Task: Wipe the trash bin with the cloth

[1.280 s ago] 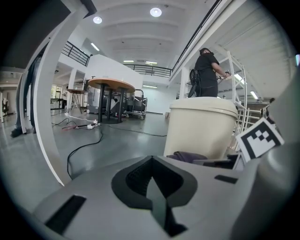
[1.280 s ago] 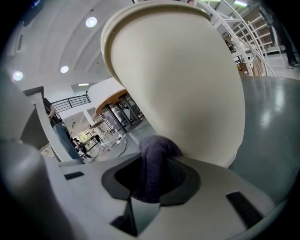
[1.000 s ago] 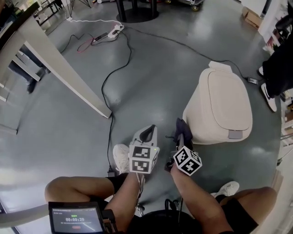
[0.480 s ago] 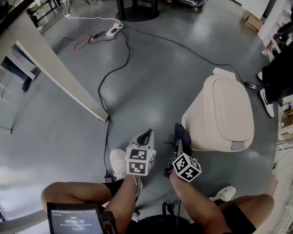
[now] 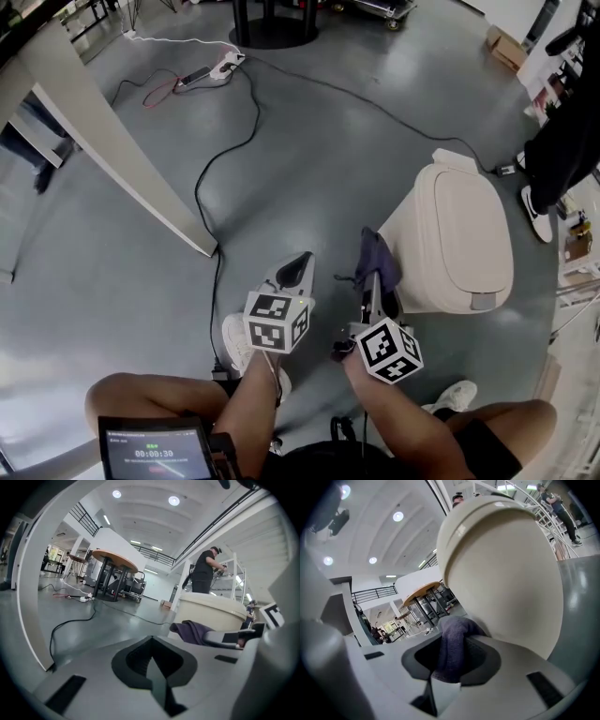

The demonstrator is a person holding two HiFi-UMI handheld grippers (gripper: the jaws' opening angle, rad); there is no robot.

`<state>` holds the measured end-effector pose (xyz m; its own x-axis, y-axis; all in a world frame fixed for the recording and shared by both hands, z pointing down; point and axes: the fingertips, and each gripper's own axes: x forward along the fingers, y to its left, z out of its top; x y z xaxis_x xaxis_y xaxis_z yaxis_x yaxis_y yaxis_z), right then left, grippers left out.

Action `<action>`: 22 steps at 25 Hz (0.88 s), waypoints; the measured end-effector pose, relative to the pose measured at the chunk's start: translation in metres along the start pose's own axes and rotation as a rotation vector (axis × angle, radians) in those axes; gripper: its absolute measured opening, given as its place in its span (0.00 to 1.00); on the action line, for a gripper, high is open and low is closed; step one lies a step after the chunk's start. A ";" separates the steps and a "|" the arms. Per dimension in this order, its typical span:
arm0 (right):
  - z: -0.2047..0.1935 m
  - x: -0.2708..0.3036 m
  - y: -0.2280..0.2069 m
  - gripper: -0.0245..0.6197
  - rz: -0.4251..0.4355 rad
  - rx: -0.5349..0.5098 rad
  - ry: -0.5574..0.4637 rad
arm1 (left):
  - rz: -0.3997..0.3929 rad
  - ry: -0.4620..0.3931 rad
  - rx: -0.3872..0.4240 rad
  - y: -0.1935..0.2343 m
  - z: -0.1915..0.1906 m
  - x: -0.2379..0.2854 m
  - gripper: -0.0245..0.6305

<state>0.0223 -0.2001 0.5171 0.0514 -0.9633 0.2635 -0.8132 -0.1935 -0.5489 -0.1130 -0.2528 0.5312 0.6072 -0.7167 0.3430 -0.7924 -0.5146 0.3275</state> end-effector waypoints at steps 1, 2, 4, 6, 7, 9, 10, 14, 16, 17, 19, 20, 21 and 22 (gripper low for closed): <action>0.005 -0.001 0.003 0.18 0.000 0.007 -0.014 | -0.020 -0.010 0.001 -0.004 0.004 0.001 0.04; 0.009 -0.003 0.006 0.18 -0.002 0.016 -0.028 | -0.039 -0.016 0.009 -0.009 0.007 0.000 0.04; 0.019 -0.009 0.007 0.18 -0.013 0.029 -0.059 | -0.072 -0.022 0.033 -0.020 0.012 0.001 0.04; 0.030 -0.013 0.004 0.18 -0.028 0.043 -0.092 | -0.101 -0.028 0.040 -0.031 0.014 0.004 0.04; 0.034 -0.015 0.001 0.18 -0.038 0.054 -0.106 | -0.112 -0.029 0.039 -0.036 0.014 0.006 0.04; 0.040 -0.019 -0.004 0.18 -0.058 0.081 -0.125 | -0.123 -0.029 0.039 -0.045 0.012 0.009 0.04; 0.042 -0.021 -0.004 0.18 -0.064 0.089 -0.134 | -0.127 -0.031 0.039 -0.048 0.012 0.009 0.04; 0.048 -0.021 0.000 0.18 -0.072 0.086 -0.157 | -0.136 -0.044 0.060 -0.050 0.022 0.006 0.04; 0.049 -0.018 0.000 0.18 -0.074 0.080 -0.163 | -0.132 -0.046 0.062 -0.046 0.023 0.005 0.04; 0.050 -0.017 0.000 0.18 -0.076 0.072 -0.165 | -0.126 -0.046 0.055 -0.043 0.023 0.004 0.04; 0.047 -0.015 -0.004 0.18 -0.082 0.041 -0.163 | -0.111 -0.045 0.038 -0.039 0.018 0.004 0.04; 0.045 -0.013 -0.007 0.18 -0.087 0.025 -0.161 | -0.105 -0.047 0.032 -0.037 0.016 0.005 0.04; 0.043 -0.012 -0.009 0.18 -0.092 0.015 -0.159 | -0.102 -0.049 0.032 -0.036 0.015 0.006 0.04; 0.040 -0.009 -0.009 0.18 -0.098 0.011 -0.158 | -0.101 -0.052 0.037 -0.034 0.017 0.006 0.04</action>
<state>0.0527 -0.1971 0.4879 0.2208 -0.9569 0.1889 -0.7936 -0.2888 -0.5355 -0.0837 -0.2473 0.5074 0.6807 -0.6835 0.2637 -0.7298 -0.6015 0.3250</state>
